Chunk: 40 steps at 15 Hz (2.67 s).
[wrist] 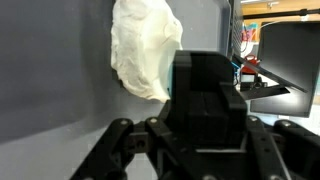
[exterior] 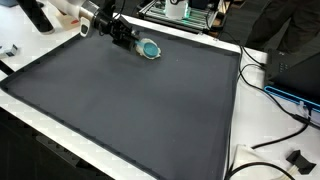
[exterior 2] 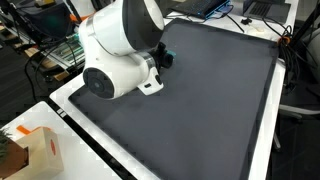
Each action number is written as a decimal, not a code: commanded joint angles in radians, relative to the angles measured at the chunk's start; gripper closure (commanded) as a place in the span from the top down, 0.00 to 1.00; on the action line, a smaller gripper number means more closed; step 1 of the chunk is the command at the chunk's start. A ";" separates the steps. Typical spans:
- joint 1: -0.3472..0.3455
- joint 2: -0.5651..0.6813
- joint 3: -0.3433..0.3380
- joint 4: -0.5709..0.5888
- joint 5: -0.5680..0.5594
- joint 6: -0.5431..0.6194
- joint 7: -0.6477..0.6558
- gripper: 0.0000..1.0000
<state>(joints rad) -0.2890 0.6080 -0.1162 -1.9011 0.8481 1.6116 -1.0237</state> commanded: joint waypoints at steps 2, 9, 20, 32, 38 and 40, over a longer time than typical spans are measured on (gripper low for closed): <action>-0.001 0.032 -0.001 0.025 -0.064 -0.002 -0.022 0.25; -0.030 0.040 0.017 0.041 -0.052 -0.064 -0.154 0.25; 0.015 0.039 -0.015 0.034 -0.062 0.017 -0.050 0.25; 0.059 -0.143 -0.006 -0.059 -0.149 0.097 0.149 0.25; 0.096 -0.313 0.012 -0.148 -0.224 0.149 0.259 0.25; 0.113 -0.373 0.017 -0.176 -0.241 0.159 0.324 0.25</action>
<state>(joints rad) -0.2003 0.3486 -0.1062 -1.9914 0.6467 1.7274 -0.7867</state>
